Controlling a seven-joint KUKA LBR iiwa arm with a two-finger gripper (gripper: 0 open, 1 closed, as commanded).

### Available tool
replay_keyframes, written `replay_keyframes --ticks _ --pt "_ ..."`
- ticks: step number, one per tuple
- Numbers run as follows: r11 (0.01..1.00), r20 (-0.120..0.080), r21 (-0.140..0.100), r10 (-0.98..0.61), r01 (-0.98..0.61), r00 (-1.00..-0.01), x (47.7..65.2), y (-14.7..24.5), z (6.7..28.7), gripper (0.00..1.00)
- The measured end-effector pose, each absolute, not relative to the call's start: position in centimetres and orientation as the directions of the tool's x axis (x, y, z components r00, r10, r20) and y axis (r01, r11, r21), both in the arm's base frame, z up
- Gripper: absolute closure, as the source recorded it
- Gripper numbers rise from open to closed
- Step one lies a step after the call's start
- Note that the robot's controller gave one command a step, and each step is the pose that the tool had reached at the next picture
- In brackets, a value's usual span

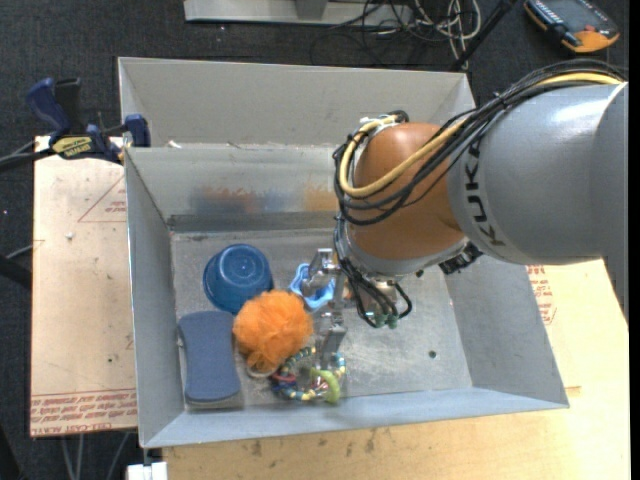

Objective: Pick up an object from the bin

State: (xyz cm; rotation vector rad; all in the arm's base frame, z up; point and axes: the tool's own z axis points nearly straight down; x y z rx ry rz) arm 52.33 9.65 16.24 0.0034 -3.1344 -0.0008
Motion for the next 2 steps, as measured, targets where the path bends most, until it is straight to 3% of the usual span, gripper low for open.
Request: replay_keyframes --ticks 1,2 --pt "1.000 0.000 0.001 0.000 0.000 -1.000 52.5 9.6 16.6 0.00" --pt "0.968 -0.018 -0.001 -0.250 -0.250 -0.968 49.3 11.2 7.5 1.00"
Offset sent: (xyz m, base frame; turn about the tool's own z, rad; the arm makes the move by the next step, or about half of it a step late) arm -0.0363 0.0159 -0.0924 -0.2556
